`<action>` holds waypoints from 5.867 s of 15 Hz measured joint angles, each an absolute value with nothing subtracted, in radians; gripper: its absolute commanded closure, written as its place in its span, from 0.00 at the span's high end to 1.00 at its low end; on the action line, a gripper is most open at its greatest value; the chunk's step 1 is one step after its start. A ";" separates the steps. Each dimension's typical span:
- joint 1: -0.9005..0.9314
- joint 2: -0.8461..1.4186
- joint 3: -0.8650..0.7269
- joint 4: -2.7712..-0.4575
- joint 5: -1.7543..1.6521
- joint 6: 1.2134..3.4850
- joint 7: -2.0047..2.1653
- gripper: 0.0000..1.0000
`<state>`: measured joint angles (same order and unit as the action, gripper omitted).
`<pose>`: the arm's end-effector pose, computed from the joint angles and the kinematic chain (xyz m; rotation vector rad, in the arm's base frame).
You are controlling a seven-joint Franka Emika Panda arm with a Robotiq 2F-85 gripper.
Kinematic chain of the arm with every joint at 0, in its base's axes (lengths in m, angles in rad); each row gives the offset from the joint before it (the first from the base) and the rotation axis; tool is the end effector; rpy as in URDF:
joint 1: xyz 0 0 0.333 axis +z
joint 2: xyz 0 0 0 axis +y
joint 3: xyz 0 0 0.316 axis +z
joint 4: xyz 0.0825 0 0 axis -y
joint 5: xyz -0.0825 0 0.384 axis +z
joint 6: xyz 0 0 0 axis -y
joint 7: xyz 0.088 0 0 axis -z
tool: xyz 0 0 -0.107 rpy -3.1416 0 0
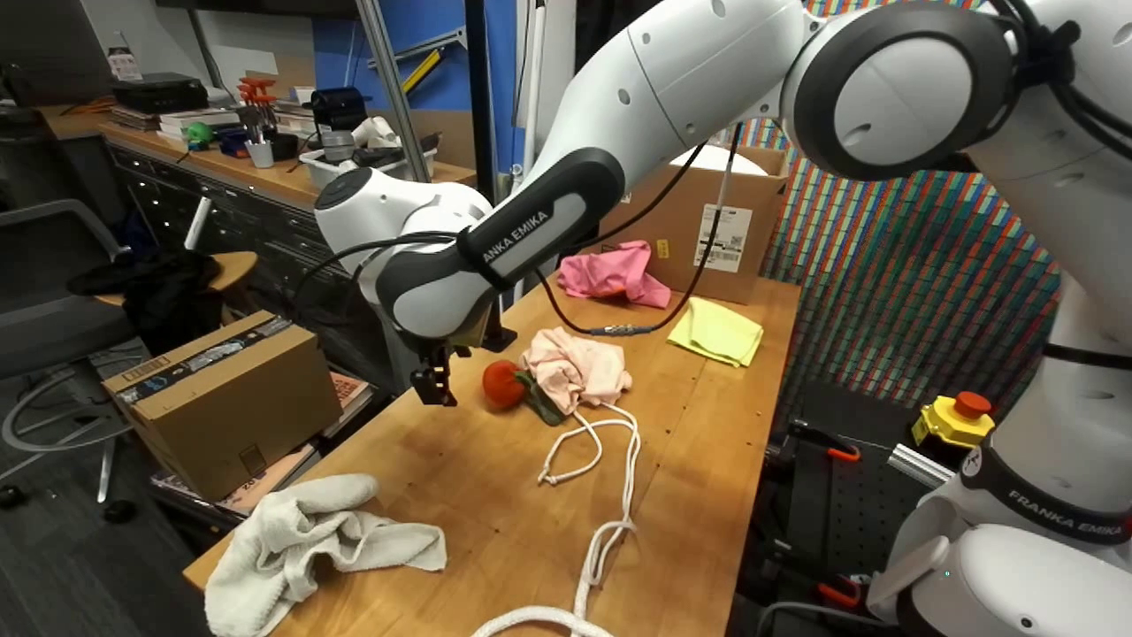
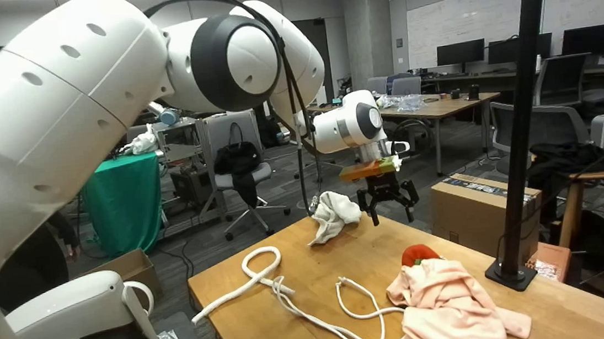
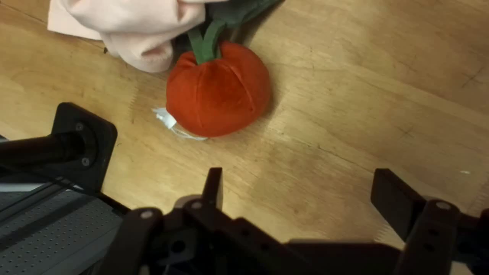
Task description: Spread the objects on the table
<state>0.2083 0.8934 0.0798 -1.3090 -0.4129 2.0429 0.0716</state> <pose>0.7086 0.1734 0.1908 2.7689 0.5751 -0.1409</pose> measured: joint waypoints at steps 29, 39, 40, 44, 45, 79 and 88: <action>0.237 0.428 -0.271 -2.273 -0.834 2.801 0.508 1.00; 0.126 0.490 -0.229 -2.263 -0.764 2.953 0.471 1.00; 0.106 0.501 -0.212 -2.259 -0.751 2.967 0.459 1.00; 0.049 0.545 -0.161 -2.228 -0.722 2.977 0.431 1.00; 0.041 0.557 -0.156 -2.218 -0.722 2.977 0.428 1.00; 0.044 0.512 -0.246 -2.196 -0.767 2.880 0.431 1.00; 0.189 0.356 -0.130 -2.239 -0.768 2.630 0.402 1.00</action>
